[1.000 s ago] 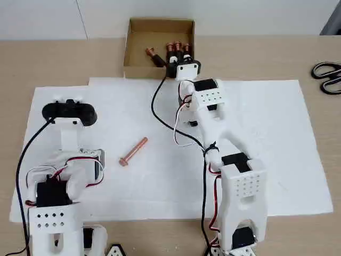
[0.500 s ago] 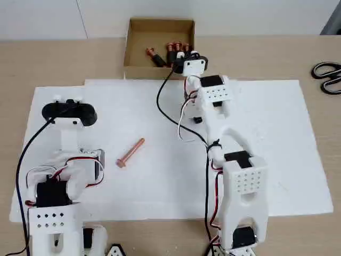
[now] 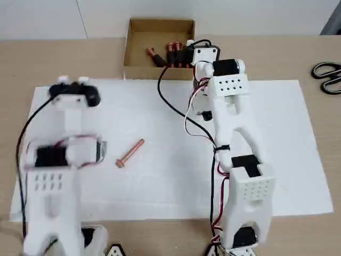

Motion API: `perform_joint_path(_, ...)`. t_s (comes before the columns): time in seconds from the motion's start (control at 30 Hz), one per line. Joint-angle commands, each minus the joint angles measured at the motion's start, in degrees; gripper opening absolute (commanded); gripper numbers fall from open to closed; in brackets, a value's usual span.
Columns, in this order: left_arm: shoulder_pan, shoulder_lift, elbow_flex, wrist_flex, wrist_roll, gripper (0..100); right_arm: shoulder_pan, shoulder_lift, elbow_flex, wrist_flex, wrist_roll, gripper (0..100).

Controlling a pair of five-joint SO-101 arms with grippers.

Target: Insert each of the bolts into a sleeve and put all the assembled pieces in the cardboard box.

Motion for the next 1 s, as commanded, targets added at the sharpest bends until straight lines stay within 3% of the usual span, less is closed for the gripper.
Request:
perform_joint_path(0.0, 4.0, 14.6, -8.5, 2.2, -4.6, 14, 0.7, -4.6, -2.8, 0.9, 0.4, 0.4)
perform_joint_path(0.33, 5.5, 37.7, -18.7, 2.2, -7.6, 9, 0.6, -4.4, -2.8, 1.9, 0.3, 0.4)
perform_joint_path(0.73, 12.7, 38.5, -18.5, -1.0, -7.4, 9, 0.6, -4.4, -2.8, 1.9, 0.4, 0.4)
perform_joint_path(0.97, 13.2, 38.9, -13.9, -6.2, -7.4, 9, 0.7, -4.3, -2.7, 1.9, 0.4, 0.4)
